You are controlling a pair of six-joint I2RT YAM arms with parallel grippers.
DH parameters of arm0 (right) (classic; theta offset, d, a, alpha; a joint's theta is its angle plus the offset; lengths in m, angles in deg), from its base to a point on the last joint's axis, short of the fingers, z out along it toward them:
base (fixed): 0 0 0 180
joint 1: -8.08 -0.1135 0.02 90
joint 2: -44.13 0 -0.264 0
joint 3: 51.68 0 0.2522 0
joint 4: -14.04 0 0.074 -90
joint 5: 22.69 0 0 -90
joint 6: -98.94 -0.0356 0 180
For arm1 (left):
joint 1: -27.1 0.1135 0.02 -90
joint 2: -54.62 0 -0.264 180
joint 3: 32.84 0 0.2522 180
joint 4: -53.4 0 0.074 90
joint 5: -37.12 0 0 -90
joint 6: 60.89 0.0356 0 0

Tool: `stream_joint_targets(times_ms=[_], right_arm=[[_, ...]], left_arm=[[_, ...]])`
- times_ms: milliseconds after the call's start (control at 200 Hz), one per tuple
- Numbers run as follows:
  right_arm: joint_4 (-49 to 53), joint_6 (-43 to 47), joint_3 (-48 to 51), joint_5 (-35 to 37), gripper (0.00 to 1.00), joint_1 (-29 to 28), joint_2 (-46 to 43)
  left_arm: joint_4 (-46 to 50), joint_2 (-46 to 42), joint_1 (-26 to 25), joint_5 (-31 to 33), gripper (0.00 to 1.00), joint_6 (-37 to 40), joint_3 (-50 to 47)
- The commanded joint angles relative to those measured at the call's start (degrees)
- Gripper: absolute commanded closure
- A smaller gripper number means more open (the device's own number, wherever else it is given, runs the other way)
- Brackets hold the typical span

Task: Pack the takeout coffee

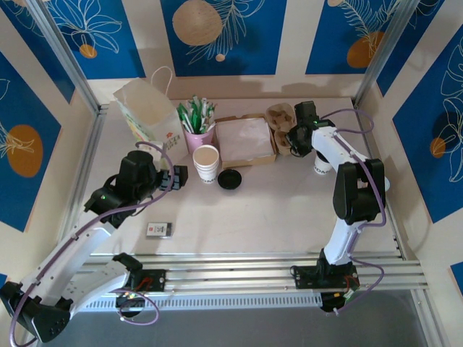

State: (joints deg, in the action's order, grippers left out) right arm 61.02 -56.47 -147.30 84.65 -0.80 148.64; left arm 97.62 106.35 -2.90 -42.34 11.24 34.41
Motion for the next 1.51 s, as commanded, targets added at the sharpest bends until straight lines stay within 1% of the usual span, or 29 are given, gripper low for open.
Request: stream_joint_targets(times_ms=[0, 500, 1280, 1501], right_arm=[[0.1, 1.5, -2.6, 0.3, 0.89, -0.4, -3.1], [0.3, 2.1, -4.5, -1.8, 1.0, 0.2, -6.0], [0.0, 3.4, -11.2, -5.7, 1.0, 1.3, -6.7], [0.1, 3.5, -12.6, -5.8, 1.0, 1.2, -8.9]], left_arm=[[-1.0, 0.1, 0.7, -0.9, 0.05, 0.8, -0.2], [-1.0, 0.7, 0.7, -1.1, 0.05, 0.8, -0.2], [-1.0, 0.9, 0.6, -0.9, 0.05, 0.9, -0.2], [-1.1, 1.0, 0.7, -0.9, 0.05, 1.0, -0.1]])
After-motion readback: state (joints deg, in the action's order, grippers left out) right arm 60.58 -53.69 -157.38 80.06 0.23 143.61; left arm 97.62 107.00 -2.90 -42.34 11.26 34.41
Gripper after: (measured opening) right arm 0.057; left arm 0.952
